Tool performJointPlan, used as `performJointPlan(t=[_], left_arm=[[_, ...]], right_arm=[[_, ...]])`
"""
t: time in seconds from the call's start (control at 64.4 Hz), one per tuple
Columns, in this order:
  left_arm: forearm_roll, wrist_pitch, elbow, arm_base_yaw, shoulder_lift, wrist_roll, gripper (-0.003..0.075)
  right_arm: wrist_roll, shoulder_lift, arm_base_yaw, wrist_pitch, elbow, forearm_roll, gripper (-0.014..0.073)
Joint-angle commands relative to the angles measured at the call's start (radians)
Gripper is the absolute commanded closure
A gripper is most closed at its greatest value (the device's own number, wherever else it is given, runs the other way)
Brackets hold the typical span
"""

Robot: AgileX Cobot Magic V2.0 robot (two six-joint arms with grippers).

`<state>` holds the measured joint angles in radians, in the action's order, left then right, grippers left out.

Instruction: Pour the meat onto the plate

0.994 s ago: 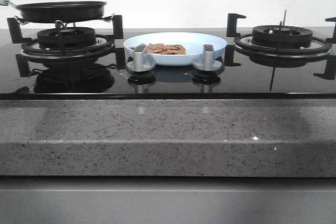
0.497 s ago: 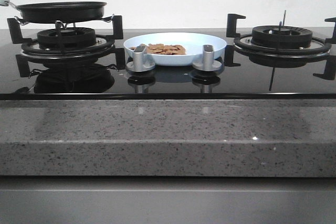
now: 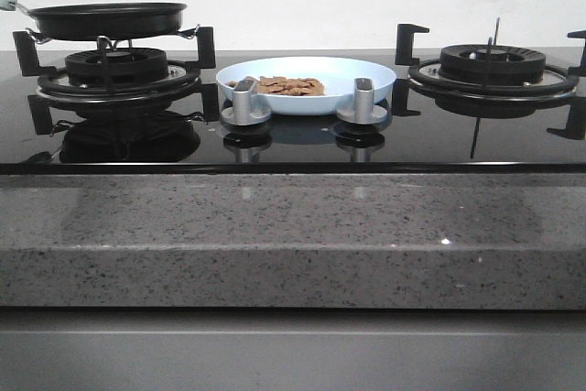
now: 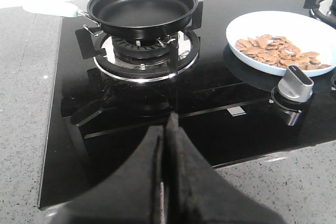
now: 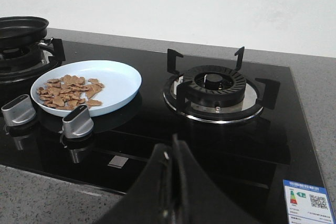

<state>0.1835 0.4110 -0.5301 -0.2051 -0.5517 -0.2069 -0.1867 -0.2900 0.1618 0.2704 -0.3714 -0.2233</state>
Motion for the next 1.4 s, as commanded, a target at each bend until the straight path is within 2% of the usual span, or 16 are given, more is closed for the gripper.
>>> performJointPlan(t=[0.0,0.342,0.466,0.745,0.994,1.164,1.382], left_arm=[[0.013,-0.08,-0.026,-0.002,0.0,0.009,0.0741],[-0.027,-0.094,-0.013,-0.002,0.004,0.017,0.0741],[-0.228,-0.18,0.03,-0.004,0.051,0.221,0.0741],[-0.214,-0.205,0.256,0.005,0.31,0.175,0.0741],[-0.171,-0.205,0.441,0.166,0.574,0.172,0.0741],[-0.132,-0.325,0.542,0.229,0.573,0.176,0.0741],[-0.102,-0.31,0.538,0.234,0.571,0.176,0.0741]], right_arm=[[-0.008,-0.004,-0.001,-0.087,-0.023,0.007,0.0654],[-0.008,-0.004,-0.001,-0.087,-0.023,0.007,0.0654],[-0.008,-0.004,-0.001,-0.087,-0.023,0.007,0.0654],[-0.008,-0.004,-0.001,-0.087,-0.023,0.007,0.0654],[-0.008,-0.004,-0.001,-0.087,-0.023,0.007,0.0654],[-0.008,-0.005,-0.001,-0.087,-0.023,0.007,0.0654],[-0.008,-0.005,-0.001,-0.087,-0.023,0.007,0.0654]])
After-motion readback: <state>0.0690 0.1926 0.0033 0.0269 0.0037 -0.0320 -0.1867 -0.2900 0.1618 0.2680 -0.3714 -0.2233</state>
